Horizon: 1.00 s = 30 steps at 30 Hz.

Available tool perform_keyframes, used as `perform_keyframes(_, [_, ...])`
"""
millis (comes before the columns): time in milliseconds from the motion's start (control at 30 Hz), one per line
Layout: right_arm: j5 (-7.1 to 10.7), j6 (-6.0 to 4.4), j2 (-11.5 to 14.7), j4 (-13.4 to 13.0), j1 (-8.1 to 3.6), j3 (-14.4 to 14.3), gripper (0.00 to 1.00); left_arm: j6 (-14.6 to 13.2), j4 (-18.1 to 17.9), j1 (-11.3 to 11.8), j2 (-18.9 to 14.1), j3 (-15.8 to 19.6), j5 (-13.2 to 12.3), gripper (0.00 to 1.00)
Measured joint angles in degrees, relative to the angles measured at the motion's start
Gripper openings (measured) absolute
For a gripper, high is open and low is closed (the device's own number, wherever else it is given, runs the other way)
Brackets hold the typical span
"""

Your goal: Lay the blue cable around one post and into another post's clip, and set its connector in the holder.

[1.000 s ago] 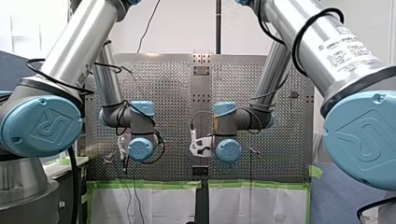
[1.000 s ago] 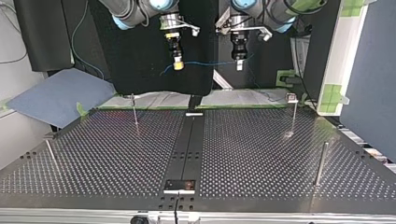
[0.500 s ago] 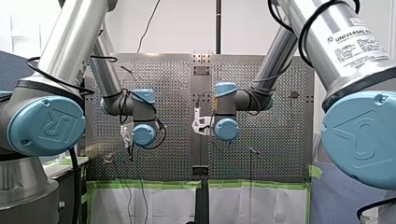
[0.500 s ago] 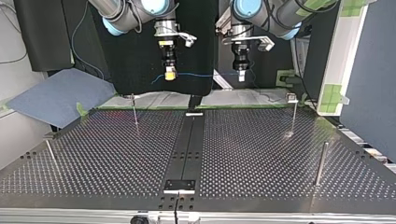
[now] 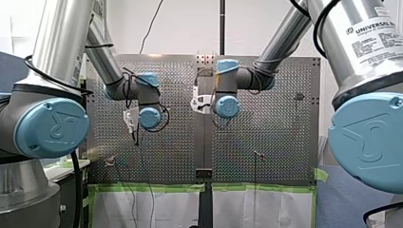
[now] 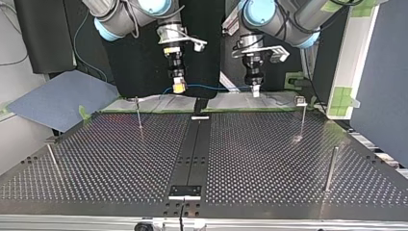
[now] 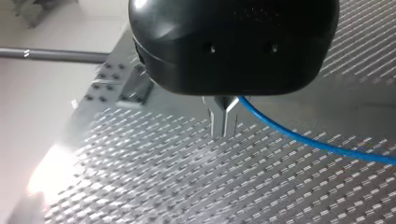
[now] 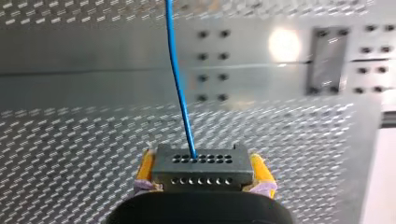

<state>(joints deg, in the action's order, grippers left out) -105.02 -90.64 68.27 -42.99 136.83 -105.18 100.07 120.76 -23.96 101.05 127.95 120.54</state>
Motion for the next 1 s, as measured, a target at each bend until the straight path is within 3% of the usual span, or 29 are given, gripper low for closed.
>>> perform_keyframes(200, [0.34,0.17,2.57,2.94,0.38,2.92,0.00,1.14,3.13,1.46,-3.15,-2.17,0.49,0.00])
perform_keyframes(533, [1.84,0.18,3.11,8.45,0.53,7.42,0.00,2.70,7.66,5.09,-7.70,-2.68,-1.37,0.00])
perform_keyframes(1000, [5.25,0.40,2.97,10.30,1.13,11.33,0.00,6.99,14.79,12.21,-14.82,-2.60,-6.88,0.00])
